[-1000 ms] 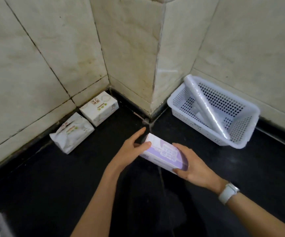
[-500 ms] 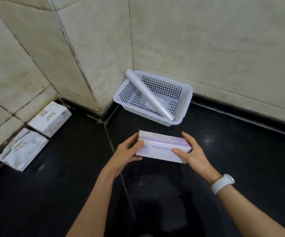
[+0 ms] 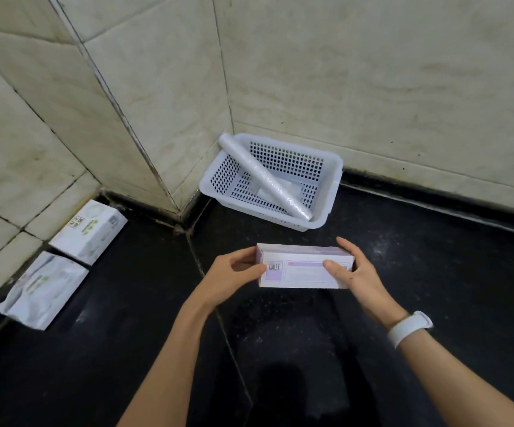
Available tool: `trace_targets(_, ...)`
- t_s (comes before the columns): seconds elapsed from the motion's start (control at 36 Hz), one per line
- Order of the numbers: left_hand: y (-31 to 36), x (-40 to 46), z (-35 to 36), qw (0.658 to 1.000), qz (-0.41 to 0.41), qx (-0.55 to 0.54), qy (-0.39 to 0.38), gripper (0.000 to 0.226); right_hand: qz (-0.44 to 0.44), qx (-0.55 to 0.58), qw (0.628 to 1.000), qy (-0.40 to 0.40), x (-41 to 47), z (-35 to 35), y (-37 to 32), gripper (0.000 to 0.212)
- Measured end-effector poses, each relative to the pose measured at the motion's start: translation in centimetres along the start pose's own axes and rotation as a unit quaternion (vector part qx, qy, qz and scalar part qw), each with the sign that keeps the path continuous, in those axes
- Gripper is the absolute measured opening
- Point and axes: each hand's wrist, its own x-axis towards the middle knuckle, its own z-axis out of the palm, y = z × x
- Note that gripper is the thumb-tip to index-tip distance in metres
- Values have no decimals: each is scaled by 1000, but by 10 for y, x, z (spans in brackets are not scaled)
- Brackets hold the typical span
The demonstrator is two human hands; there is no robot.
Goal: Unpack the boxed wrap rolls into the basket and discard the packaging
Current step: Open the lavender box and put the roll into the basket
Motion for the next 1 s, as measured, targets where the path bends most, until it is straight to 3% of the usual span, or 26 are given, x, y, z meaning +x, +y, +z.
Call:
trace_targets(0.36,-6,4,-3,999,37,28,25,52,-13,-28,999,9,11,4,-6,49)
trace_targets(0.58,-7,5,3,994,65,73,48,37,-4,-38,999,3,13,7,0,46)
trace_targets(0.75,-6,0,-1,993,67,37,93,32,-10,-78,996,33,16,5,7,43)
trace_targets(0.86,-2,0,4,993,67,6,95,22,-7,-143,990,-12,15,13,15,43)
trace_targets(0.92,1,1,7,993,57,-14,102,24,-26,-176,984,-27,12,20,13,41)
trace_targets(1.0,4,1,13,992,29,-68,106,24,-123,-205,971,-24,3,30,3,29)
